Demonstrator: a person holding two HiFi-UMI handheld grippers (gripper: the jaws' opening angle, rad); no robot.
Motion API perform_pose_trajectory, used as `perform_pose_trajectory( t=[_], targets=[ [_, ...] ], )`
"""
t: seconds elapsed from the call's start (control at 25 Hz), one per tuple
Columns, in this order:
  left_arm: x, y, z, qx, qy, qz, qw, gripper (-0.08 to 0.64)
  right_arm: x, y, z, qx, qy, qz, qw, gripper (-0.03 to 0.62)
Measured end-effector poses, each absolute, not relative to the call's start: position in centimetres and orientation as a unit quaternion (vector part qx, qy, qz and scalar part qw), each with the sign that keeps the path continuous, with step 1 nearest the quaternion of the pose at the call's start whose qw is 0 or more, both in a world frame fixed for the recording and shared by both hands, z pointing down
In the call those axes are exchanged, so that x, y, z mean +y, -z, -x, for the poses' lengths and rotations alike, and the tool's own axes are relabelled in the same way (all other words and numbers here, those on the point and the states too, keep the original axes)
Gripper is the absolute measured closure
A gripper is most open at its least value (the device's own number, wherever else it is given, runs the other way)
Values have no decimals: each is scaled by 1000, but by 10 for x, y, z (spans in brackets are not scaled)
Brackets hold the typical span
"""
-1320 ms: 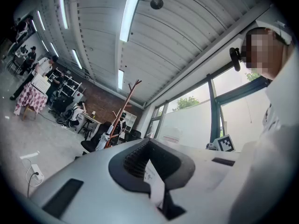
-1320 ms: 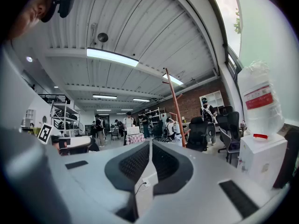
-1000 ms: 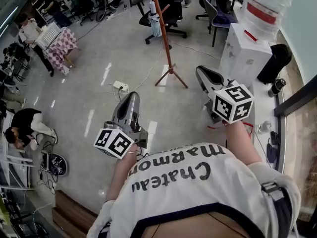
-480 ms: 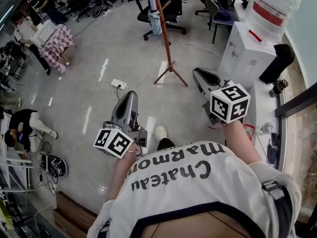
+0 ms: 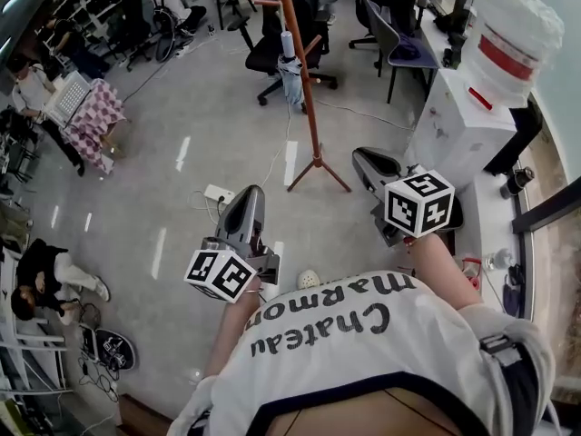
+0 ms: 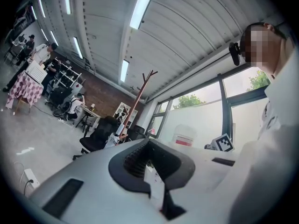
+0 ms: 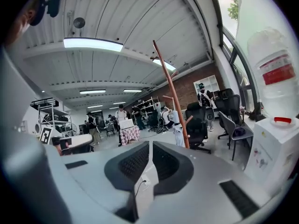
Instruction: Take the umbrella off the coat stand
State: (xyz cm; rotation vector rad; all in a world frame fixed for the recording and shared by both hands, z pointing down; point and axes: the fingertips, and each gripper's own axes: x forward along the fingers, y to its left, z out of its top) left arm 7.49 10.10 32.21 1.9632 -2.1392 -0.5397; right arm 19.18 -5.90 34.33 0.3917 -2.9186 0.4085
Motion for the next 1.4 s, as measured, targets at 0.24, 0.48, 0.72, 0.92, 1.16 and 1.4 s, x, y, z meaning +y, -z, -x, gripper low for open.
perform_pose_trajectory(
  t=[0.24,0.48,0.72,0.92,1.16,1.4],
  targets=[
    [76,-292,-1,-710,172,-680,62,538,-86,-312,-121,-979,-126,-150,53,549],
    [60,-278,49,-690,169,-703,32,538,-104,-300,-78,-977,-135,-163,11,549],
    [48,-299,77,-686,163,-708,47,538,-115,-331,-56,-969,-156,-186,38,549],
    [29,-330,93,-693,182,-691,102,538,-121,-361,-47,-964,-162,-192,86,549],
    [0,-344,101,-683,181,-696,127,538,-140,-375,-32,-961,-164,-191,111,549],
    [-29,-334,135,-699,179,-682,116,538,-186,-364,8,-968,-146,-175,108,549]
  ],
)
